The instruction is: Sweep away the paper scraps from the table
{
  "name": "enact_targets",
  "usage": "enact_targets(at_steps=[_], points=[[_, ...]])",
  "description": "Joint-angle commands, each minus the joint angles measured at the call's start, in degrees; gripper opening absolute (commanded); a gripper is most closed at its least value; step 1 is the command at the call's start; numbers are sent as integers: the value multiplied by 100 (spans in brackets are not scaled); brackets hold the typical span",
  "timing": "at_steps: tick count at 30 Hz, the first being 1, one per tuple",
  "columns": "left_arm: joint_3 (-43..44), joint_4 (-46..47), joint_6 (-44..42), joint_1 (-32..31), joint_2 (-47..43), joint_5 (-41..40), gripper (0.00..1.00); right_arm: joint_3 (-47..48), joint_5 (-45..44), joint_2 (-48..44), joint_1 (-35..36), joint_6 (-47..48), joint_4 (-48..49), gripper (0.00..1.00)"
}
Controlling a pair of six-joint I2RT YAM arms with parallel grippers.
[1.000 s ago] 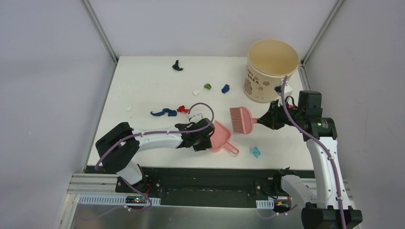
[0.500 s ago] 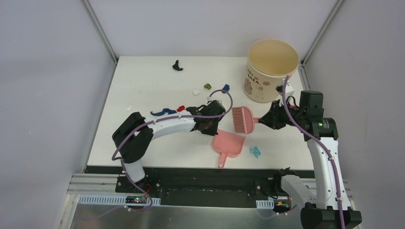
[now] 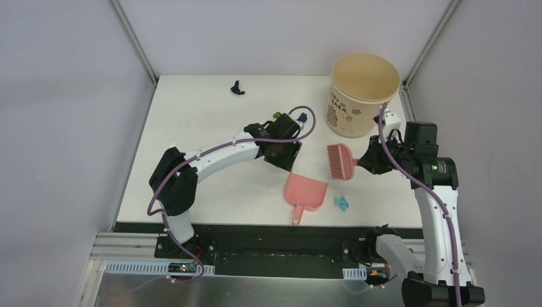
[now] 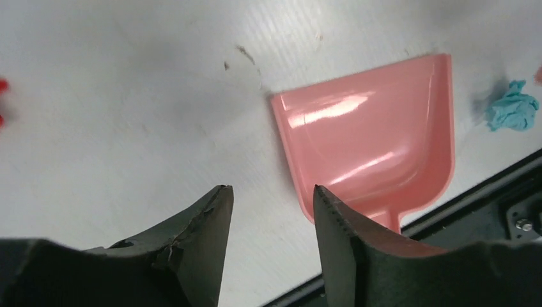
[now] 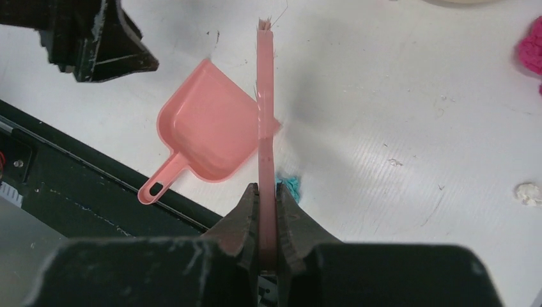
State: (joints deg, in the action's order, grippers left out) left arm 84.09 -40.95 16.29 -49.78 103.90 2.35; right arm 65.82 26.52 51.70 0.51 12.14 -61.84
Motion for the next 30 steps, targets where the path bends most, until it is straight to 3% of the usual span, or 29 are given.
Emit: enact_targets(at_steps=[1,6,11,12,14,19,26,30], points=[[-753,-14,1638,-175,-602,-279,52,288,-355,-193,-43,142,-105,0],[-916,345,2025,-342,-121,-325,51,221,-464,-200,-43,66,-95,0],[-759,427,1815,-372,433,-419,37,323,-422,-162,-43,64,-210,0],[-724,438,1736,-369,495,-437,34,349,-422,-161,-43,74,-241,0],[-655,439,1585,-372,555,-467,17,374,-411,-163,-43,94,-275,0],[-386,422,1048,-333,623,-437,0,291,-336,-161,-141,113,-277,0],[43,320,-524,-331,602,-571,0,245,-412,-204,-157,189,-269,0],[209,83,-1012,-328,639,-828,31,173,-469,-231,-157,233,-258,0]])
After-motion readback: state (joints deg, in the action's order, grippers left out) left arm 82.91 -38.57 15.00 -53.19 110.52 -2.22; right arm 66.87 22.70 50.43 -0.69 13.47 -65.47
